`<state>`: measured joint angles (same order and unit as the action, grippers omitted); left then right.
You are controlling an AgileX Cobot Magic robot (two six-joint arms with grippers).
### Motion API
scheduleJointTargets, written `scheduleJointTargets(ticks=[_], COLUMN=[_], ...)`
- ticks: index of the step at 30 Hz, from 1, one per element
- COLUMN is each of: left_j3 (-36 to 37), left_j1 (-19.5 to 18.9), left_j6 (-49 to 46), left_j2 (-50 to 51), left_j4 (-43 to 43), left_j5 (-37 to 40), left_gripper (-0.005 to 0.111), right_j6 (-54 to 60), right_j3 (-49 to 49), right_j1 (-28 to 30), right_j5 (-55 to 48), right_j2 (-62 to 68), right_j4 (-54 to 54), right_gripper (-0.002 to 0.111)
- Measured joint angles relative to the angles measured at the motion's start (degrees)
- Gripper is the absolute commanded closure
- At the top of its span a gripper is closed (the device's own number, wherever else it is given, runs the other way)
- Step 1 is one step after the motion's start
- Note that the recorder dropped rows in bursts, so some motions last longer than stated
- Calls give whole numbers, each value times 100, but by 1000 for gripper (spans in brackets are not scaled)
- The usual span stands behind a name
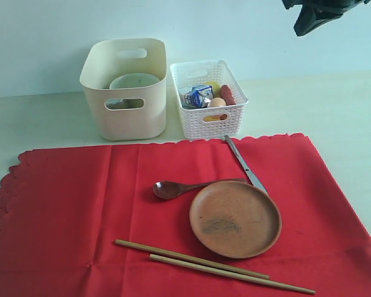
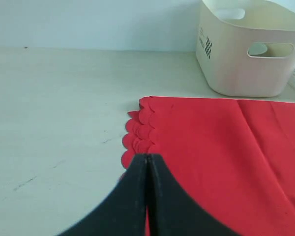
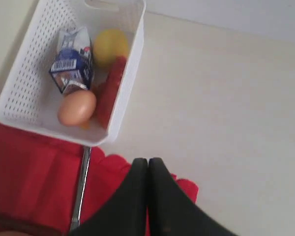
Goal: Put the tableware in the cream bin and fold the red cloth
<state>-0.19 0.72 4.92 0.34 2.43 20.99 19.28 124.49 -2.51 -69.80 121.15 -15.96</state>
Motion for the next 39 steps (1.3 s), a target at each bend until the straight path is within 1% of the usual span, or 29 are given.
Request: scheduleJointTargets(ticks=[4, 8, 13, 15, 16, 24, 28, 30, 34, 39], left_j3=[0, 0, 0, 0, 0, 0, 0, 0, 0, 0], left_j1=[0, 0, 0, -9, -9, -9, -9, -9, -9, -9], left_j6=[0, 0, 0, 0, 0, 0, 0, 0, 0, 0], left_j2=[0, 0, 0, 0, 0, 0, 0, 0, 0, 0], left_j4=[0, 0, 0, 0, 0, 0, 0, 0, 0, 0], left_j5=[0, 0, 0, 0, 0, 0, 0, 0, 0, 0], left_gripper=[107, 107, 107, 107, 107, 107, 107, 107, 107, 107], right_j6=[26, 121, 257, 282, 378, 1030, 1116, 1153, 1212, 1212], right_j3=[-1258, -2764, -4378, -4837, -5239, -7011, -7122, -7122, -7130, -7130], right_j1=[-53, -65, -65, -65, -65, -65, -65, -171, -692, -1041], right_j5=[388, 1152, 2142, 2424, 2598, 3119, 3174, 3182, 3348, 3579], right_j2=[-925, -2024, -3076, -3339, -3554, -4109, -4376, -4466, -4479, -4479], right_j4=[55, 55, -15, -139, -351, -1297, -1371, -1359, -975, -678], right_gripper=[108, 108, 108, 108, 108, 108, 108, 108, 108, 108])
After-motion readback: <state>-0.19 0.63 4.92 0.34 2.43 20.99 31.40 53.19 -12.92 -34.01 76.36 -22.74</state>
